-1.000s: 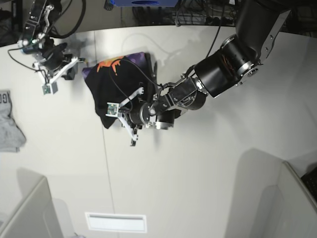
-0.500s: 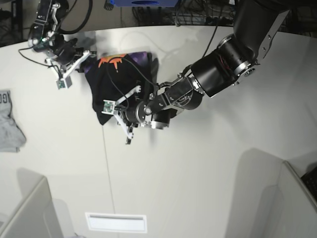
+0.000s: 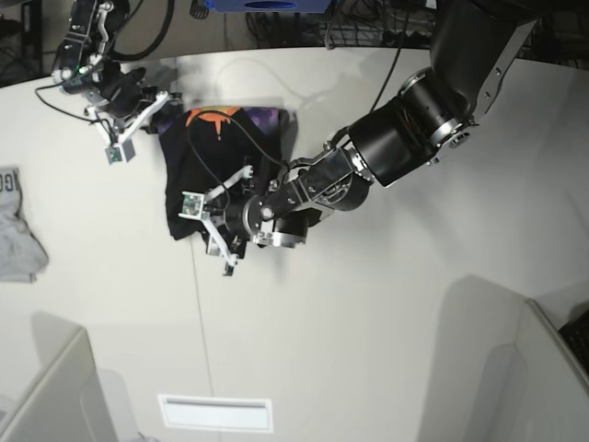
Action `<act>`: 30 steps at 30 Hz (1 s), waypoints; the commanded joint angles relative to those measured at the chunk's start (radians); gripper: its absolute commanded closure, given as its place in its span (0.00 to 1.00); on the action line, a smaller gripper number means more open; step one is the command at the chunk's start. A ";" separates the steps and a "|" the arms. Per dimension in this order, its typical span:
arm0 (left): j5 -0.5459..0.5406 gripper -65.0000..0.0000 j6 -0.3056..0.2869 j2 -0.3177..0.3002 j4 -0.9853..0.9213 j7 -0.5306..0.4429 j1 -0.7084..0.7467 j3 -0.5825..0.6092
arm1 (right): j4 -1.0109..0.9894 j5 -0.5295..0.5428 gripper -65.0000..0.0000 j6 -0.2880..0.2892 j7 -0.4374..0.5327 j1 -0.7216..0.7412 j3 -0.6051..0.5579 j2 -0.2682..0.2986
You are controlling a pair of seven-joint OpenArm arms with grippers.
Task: Fold the T-shirt properly
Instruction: 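Lower the flipped shirt flat and open the left gripper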
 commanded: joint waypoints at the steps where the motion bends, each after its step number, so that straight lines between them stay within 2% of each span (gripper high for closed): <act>1: -0.003 0.40 0.006 0.012 0.019 -0.017 -0.028 -0.010 | 0.011 0.009 1.00 0.006 0.015 -0.001 0.002 0.004; 5: -0.007 0.31 0.006 0.012 0.021 -0.017 -0.051 -0.015 | 0.011 0.009 1.00 0.006 0.013 -0.001 0.002 0.006; 9: -0.009 0.30 0.006 0.011 0.077 -0.016 -0.063 -0.024 | -0.003 0.009 1.00 0.006 0.013 -0.001 0.002 0.006; 12: -0.009 0.30 0.006 0.011 0.162 -0.013 -0.053 -0.119 | -0.022 0.009 1.00 0.006 0.018 -0.001 0.003 0.006; 16: -0.010 0.31 0.006 0.023 0.283 0.093 -0.016 -0.251 | -0.022 0.009 1.00 0.006 0.020 -0.002 0.013 0.003; 19: -0.072 0.32 0.006 0.028 0.407 0.179 0.050 -0.392 | -0.006 0.009 1.00 0.006 0.023 -0.024 0.017 0.003; 20: -0.104 0.37 0.006 0.026 0.458 0.210 0.078 -0.437 | 0.010 0.009 1.00 0.006 0.024 -0.028 0.031 0.003; 21: -0.141 0.46 0.006 0.023 0.510 0.245 0.109 -0.480 | 0.027 0.011 1.00 0.006 0.024 -0.042 0.052 -0.005; 23: -0.199 0.74 0.006 -0.026 0.614 0.297 0.178 -0.552 | 0.065 0.011 1.00 0.006 0.050 -0.062 0.095 -0.032; 24: -0.224 0.92 0.006 -0.054 0.665 0.311 0.214 -0.578 | 0.088 0.011 1.00 0.006 0.067 -0.077 0.123 -0.040; 25: -0.244 1.00 0.006 -0.087 0.720 0.314 0.257 -0.609 | 0.111 0.011 1.00 0.006 0.078 -0.093 0.146 -0.043; 30: -0.221 1.00 0.009 -0.215 0.901 0.291 0.540 -0.727 | 0.212 0.012 1.00 0.011 0.081 -0.189 0.191 -0.040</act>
